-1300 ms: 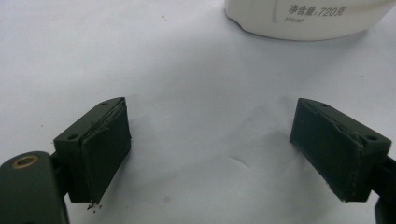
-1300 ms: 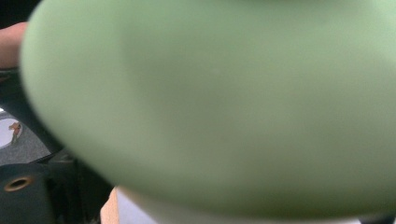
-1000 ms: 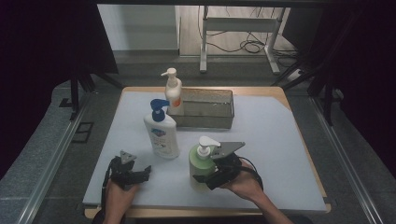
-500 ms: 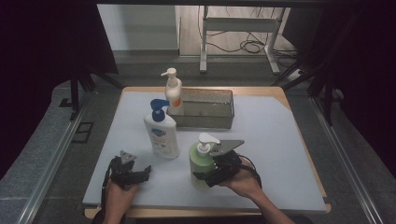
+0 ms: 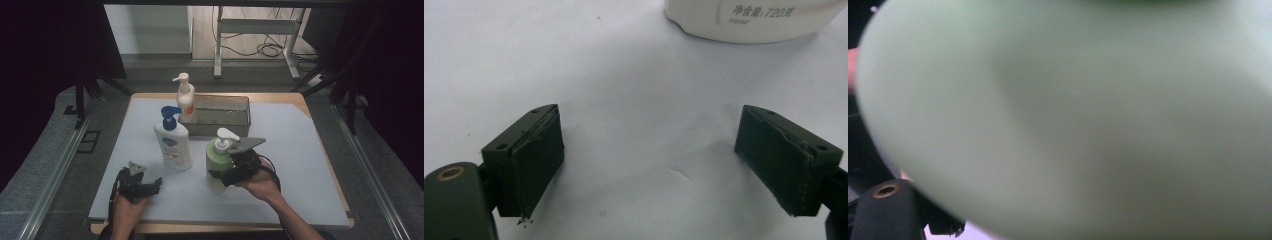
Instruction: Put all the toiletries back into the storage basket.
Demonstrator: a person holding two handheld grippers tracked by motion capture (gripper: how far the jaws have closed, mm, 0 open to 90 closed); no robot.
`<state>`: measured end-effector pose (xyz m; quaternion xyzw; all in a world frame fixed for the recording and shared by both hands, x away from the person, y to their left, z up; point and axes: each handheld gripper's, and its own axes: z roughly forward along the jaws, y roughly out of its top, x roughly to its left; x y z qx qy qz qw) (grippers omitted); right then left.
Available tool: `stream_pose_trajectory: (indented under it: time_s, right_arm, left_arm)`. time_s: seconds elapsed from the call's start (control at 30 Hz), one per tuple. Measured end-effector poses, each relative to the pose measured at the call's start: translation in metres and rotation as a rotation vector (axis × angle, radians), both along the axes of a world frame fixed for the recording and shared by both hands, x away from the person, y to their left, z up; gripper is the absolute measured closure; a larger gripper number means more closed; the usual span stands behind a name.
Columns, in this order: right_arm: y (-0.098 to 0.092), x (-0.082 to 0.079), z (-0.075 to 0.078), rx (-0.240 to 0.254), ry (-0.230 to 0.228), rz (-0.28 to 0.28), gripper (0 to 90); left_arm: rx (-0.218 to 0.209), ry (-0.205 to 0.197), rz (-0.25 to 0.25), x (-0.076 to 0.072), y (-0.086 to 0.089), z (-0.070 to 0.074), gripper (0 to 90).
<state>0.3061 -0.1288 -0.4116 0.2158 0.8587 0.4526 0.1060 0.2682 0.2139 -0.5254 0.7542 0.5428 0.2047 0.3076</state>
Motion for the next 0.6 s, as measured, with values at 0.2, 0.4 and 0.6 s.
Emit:
stream_pose_trajectory:
  time_s: [0.2,0.4,0.6]
  right_arm:
    - [0.000,0.011,0.003,0.006,-0.004,-0.028,11.8]
    - [0.000,0.018,0.006,0.011,-0.009,-0.048,11.8]
    - [0.002,0.027,0.012,0.014,-0.020,-0.065,11.8]
  left_arm:
    - [0.000,0.002,0.000,0.000,0.000,0.000,11.7]
    - [0.000,0.002,0.000,0.000,0.000,0.000,11.7]
    - [-0.001,0.000,0.001,0.000,0.000,0.000,11.7]
